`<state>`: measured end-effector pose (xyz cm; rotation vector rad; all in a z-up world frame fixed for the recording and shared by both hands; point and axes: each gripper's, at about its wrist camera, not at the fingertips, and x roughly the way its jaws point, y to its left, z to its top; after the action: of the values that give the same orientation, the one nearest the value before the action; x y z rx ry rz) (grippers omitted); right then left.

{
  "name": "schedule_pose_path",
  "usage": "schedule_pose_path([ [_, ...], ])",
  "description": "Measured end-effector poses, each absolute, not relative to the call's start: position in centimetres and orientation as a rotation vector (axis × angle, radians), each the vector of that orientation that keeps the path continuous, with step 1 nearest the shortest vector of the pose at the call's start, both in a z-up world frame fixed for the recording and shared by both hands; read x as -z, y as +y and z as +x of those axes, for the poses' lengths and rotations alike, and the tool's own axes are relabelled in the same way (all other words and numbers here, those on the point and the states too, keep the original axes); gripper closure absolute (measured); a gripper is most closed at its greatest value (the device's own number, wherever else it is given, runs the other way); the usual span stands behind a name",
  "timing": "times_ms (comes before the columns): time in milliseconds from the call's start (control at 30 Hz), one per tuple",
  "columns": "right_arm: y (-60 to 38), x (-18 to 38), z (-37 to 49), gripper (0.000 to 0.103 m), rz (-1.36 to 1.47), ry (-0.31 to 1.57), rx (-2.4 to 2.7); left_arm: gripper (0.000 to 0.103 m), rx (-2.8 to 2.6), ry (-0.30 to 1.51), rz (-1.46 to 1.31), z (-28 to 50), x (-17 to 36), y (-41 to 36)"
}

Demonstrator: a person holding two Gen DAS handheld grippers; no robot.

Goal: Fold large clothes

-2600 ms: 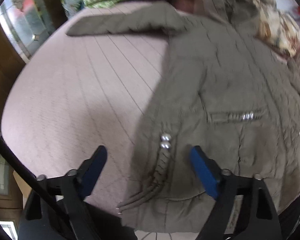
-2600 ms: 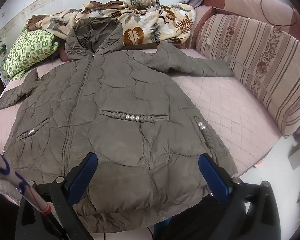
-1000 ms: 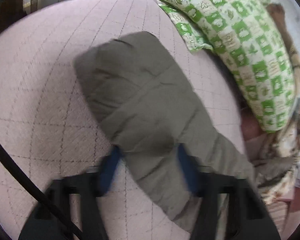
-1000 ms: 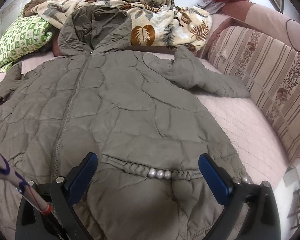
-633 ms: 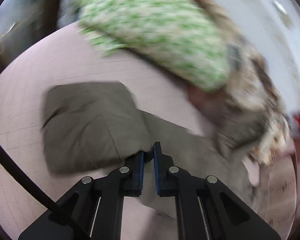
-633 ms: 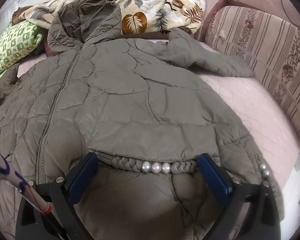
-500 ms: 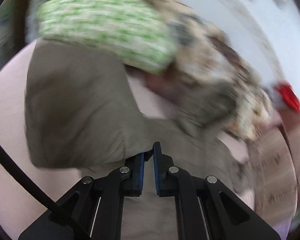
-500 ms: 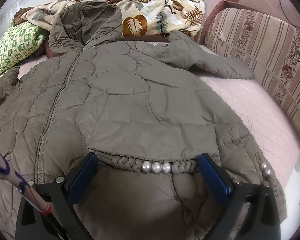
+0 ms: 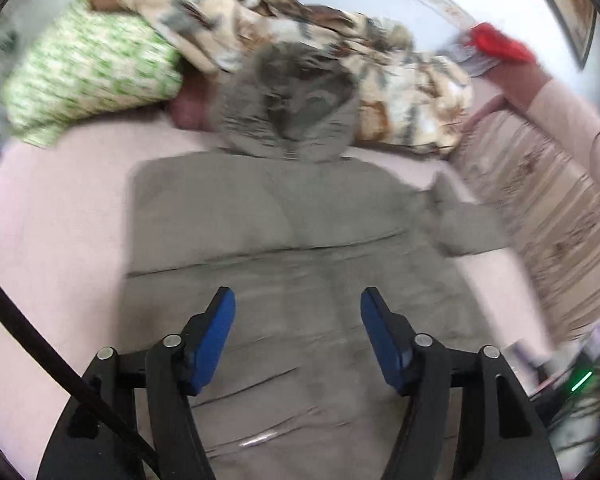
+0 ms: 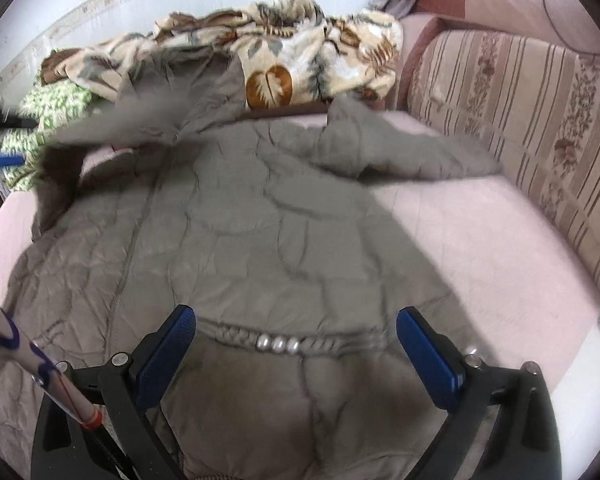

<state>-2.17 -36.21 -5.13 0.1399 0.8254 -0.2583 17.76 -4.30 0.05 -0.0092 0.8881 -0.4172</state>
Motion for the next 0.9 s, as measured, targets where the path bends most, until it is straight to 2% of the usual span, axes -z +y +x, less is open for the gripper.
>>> schedule_pose_path([
  [100, -36.7, 4.0, -0.6, 0.001, 0.155, 0.831, 0.216, 0.034, 0.272, 0.855, 0.08, 16.1, 2.3, -2.5],
  [267, -37.6, 3.9, 4.5, 0.001, 0.26, 0.874, 0.132, 0.034, 0.166, 0.926, 0.067, 16.8, 7.2, 1.1],
  [433, -39.7, 7.0, 12.9, 0.001, 0.374, 0.957, 0.167, 0.034, 0.152, 0.906, -0.005, 17.0, 9.0, 4.0],
  [600, -41.9, 11.2, 19.7, 0.01, 0.563, 1.048, 0.237, 0.034, 0.151, 0.955, -0.089, 18.3, 10.6, 5.1],
  [633, -42.2, 11.8, 20.8, 0.014, 0.594, 1.056, 0.255, 0.034, 0.157, 0.964, -0.103, 18.5, 10.7, 5.1],
  [700, -42.4, 12.1, 22.3, 0.032, 0.648, 1.062, 0.259, 0.034, 0.16, 0.97, -0.109, 18.7, 10.9, 4.8],
  [733, -42.5, 12.2, 22.8, 0.059, 0.674, 1.064, 0.238, 0.034, 0.165, 0.972, -0.107, 18.8, 10.9, 4.5],
  [767, -42.6, 12.1, 23.0, 0.073, 0.692, 1.067, 0.22, 0.034, 0.17, 0.971, -0.104, 18.8, 10.8, 4.2],
  [867, -42.9, 11.4, 22.8, 0.084, 0.66, 1.041, 0.261, 0.034, 0.169, 0.971, -0.062, 19.0, 11.1, 3.2],
  [900, -43.1, 11.6, 22.6, 0.085, 0.639, 1.047, 0.283, 0.034, 0.164, 0.971, -0.049, 19.0, 11.2, 3.0],
])
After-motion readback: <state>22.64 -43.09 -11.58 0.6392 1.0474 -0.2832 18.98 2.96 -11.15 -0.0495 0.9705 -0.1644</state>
